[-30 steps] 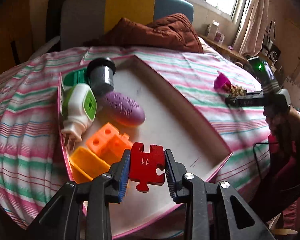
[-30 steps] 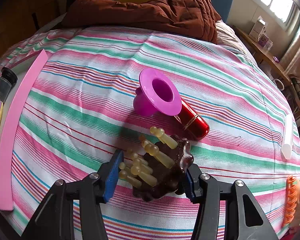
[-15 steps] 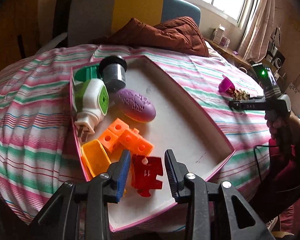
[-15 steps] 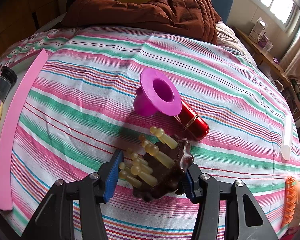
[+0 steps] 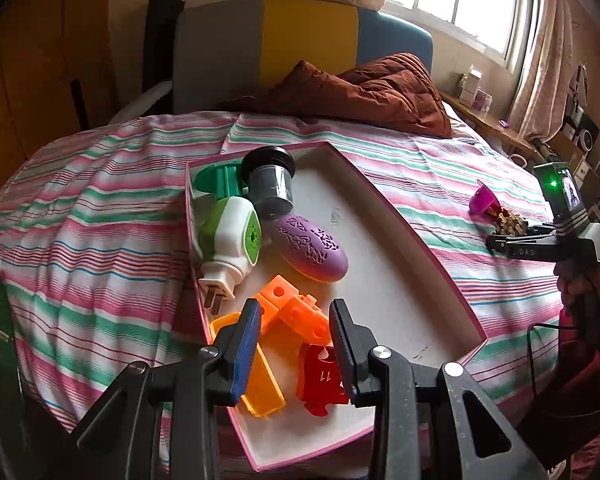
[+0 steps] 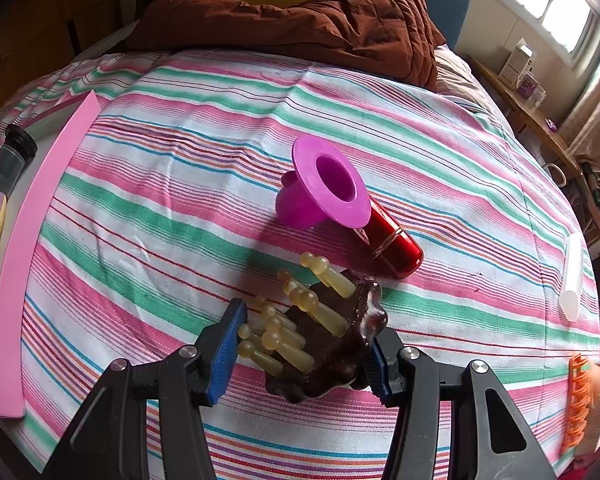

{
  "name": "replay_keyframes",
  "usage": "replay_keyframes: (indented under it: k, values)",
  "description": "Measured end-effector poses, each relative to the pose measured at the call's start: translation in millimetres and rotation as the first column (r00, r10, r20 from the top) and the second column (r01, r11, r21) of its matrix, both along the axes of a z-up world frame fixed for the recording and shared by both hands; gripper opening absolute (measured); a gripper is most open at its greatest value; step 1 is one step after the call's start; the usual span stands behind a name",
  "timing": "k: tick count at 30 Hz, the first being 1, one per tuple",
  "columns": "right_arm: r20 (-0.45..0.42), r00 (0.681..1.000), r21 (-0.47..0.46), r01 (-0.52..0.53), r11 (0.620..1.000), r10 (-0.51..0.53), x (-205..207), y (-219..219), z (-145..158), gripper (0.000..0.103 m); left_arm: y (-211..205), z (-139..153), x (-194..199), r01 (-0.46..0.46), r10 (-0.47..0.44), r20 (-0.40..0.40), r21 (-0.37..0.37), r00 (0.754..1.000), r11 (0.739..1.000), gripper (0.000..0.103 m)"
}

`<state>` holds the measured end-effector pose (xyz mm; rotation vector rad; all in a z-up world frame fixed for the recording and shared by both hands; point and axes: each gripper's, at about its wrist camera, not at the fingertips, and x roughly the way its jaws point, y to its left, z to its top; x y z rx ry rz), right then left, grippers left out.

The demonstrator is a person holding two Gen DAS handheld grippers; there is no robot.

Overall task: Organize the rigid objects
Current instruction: 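Carry the brown peg toy over the white tray with the right gripper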

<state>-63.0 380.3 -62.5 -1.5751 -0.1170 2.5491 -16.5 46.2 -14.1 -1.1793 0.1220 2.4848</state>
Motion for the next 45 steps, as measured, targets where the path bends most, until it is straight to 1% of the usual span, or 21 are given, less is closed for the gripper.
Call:
replay_keyframes:
  k: [5, 8, 11, 15, 20, 25, 27, 30, 36, 39, 43, 45]
  values:
    - [0.016, 1.0, -0.013, -0.004, 1.0, 0.004, 0.1, -2.9, 1.6, 0.055, 0.4, 1.9, 2.3, -0.005, 0.005, -0.007, -0.003, 1.0, 1.0, 0.035]
    - [0.021, 1.0, -0.071, -0.02, 0.997, 0.022, 2.2, -9.9, 6.6, 0.055, 0.2, 1.7, 2.2, -0.009, 0.009, -0.007, -0.008, 1.0, 1.0, 0.035]
    - [-0.006, 0.999, -0.117, -0.054, 0.992, 0.054, 7.3, -26.2, 17.6, 0.055, -1.1, 0.5, 1.2, -0.014, 0.014, -0.001, -0.01, 1.0, 1.0, 0.035]
    - [-0.07, 0.991, -0.164, -0.125, 0.979, 0.115, 13.0, -53.5, 39.9, 0.055, -3.9, -1.0, -0.2, -0.023, 0.023, 0.004, -0.007, 1.0, 1.0, 0.035]
    - [-0.155, 0.963, -0.172, -0.244, 0.954, 0.219, 20.9, -99.4, 70.3, 0.054, -6.5, -2.3, 0.0, -0.033, 0.033, 0.007, 0.002, 0.999, 0.999, 0.035]
    - [-0.2, 0.925, -0.167, -0.357, 0.919, 0.323, 30.4, -146.0, 84.8, 0.054, -11.0, -3.4, -0.7, -0.051, 0.051, 0.011, 0.006, 0.999, 0.999, 0.035]
    - [-0.197, 0.912, -0.159, -0.391, 0.906, 0.359, 33.0, -165.7, 82.0, 0.054, -12.9, -3.3, -1.6, -0.058, 0.058, 0.01, 0.008, 0.998, 0.998, 0.035]
    - [-0.169, 0.9, -0.149, -0.427, 0.892, 0.403, 32.4, -189.8, 70.4, 0.055, -15.0, -3.2, -1.3, -0.065, 0.065, 0.006, 0.005, 0.998, 0.998, 0.035]
    - [-0.058, 0.879, -0.096, -0.476, 0.874, 0.473, 32.4, -222.3, 33.5, 0.055, -21.2, -4.9, -3.7, -0.085, 0.085, 0.011, 0.005, 0.996, 0.996, 0.035]
    - [-0.023, 0.877, -0.108, -0.48, 0.871, 0.48, 31.3, -226.9, 18.7, 0.055, -23.7, -6.3, -5.0, -0.093, 0.093, 0.014, 0.004, 0.996, 0.996, 0.035]
    - [-0.003, 0.877, -0.132, -0.477, 0.869, 0.481, 31.7, -229.7, 9.6, 0.055, -24.7, -7.4, -6.3, -0.099, 0.098, 0.018, 0.003, 0.995, 0.995, 0.035]
    - [-0.007, 0.877, -0.129, -0.478, 0.869, 0.481, 32.3, -229.7, 8.4, 0.055, -25.1, -8.5, -7.5, -0.1, 0.1, 0.022, 0.002, 0.995, 0.995, 0.035]
